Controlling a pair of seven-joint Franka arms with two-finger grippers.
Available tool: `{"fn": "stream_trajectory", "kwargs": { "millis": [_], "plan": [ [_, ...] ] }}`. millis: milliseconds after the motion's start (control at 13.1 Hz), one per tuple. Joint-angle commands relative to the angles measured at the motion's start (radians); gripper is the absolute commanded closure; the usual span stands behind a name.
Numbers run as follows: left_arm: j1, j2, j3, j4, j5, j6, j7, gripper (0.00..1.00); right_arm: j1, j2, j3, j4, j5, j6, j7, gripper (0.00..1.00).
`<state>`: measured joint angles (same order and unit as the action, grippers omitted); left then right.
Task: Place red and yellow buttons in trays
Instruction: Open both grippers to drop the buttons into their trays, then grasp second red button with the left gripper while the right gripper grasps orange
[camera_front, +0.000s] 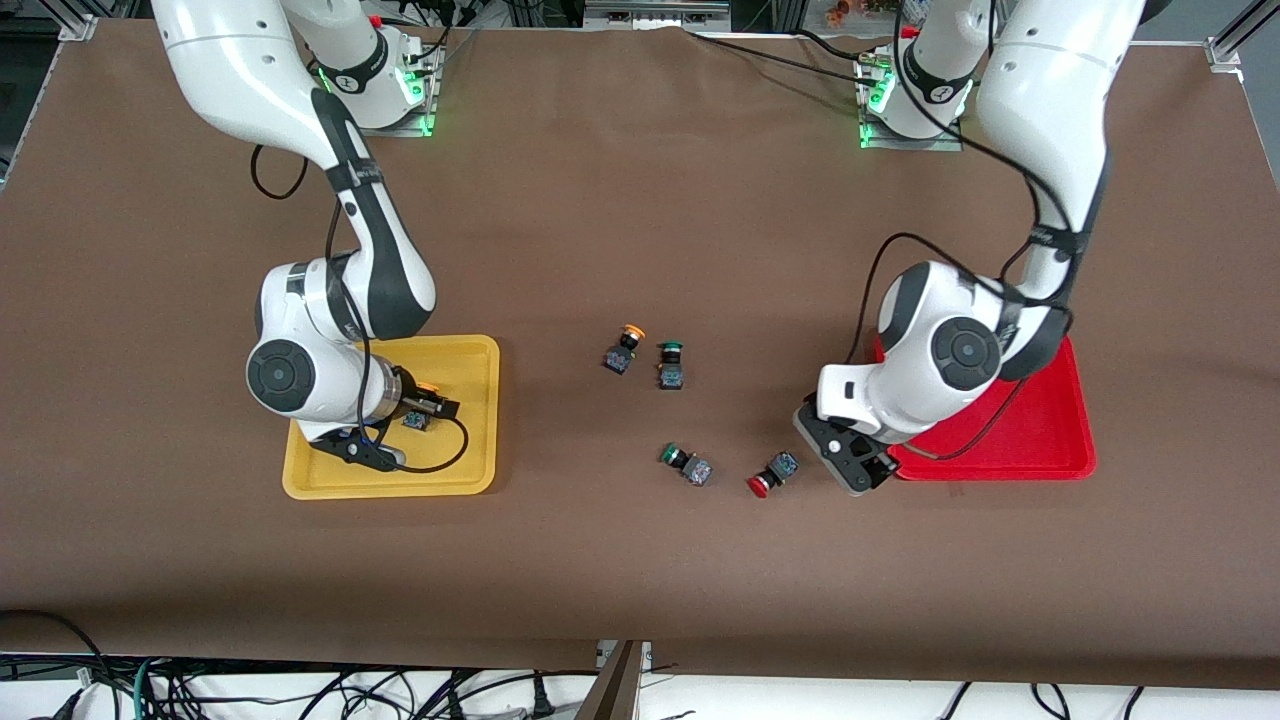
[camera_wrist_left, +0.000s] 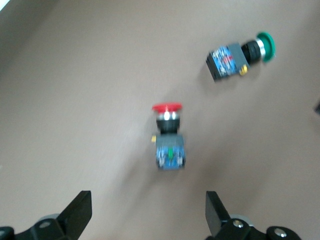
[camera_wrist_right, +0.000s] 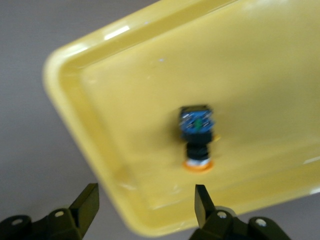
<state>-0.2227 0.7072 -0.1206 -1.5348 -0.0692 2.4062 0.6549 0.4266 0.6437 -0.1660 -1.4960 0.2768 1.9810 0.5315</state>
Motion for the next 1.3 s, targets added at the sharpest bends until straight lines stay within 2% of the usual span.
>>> {"fn": "stream_trajectory", "kwargs": {
  "millis": [0,76,306,535,688,764,993,1146,1222],
  "plan": [
    [-0.007,0.107,-0.007,0.045,-0.047,0.117,0.005,0.00,0.058,0.028,0.002,0.043,0.094,-0.016,0.147,0.14],
    [-0.010,0.119,-0.007,0.045,-0.050,0.132,-0.001,0.00,0.101,0.048,0.002,0.045,0.110,-0.007,0.218,0.14],
    [-0.020,0.143,-0.007,0.042,-0.089,0.177,-0.037,0.00,0.223,0.097,0.002,0.048,0.122,0.135,0.436,0.14],
    [-0.041,0.176,-0.008,0.039,-0.087,0.243,-0.035,0.00,0.302,0.117,0.002,0.039,0.125,0.208,0.511,0.14],
    [-0.050,0.181,-0.008,0.038,-0.087,0.248,-0.037,0.36,0.351,0.142,0.002,0.033,0.124,0.246,0.527,0.14],
    [-0.052,0.181,-0.007,0.038,-0.084,0.246,-0.029,0.50,0.369,0.157,0.002,0.027,0.125,0.269,0.533,0.14],
    [-0.049,0.176,-0.007,0.038,-0.078,0.243,-0.023,0.87,0.429,0.203,0.002,0.011,0.125,0.355,0.579,0.12],
    [-0.035,0.149,-0.007,0.024,-0.078,0.214,-0.028,0.91,0.448,0.214,0.002,-0.003,0.122,0.374,0.581,0.14],
    [-0.012,0.118,-0.007,0.018,-0.078,0.155,-0.025,0.91,0.448,0.212,0.000,-0.003,0.122,0.369,0.573,0.30]
  ]
}}
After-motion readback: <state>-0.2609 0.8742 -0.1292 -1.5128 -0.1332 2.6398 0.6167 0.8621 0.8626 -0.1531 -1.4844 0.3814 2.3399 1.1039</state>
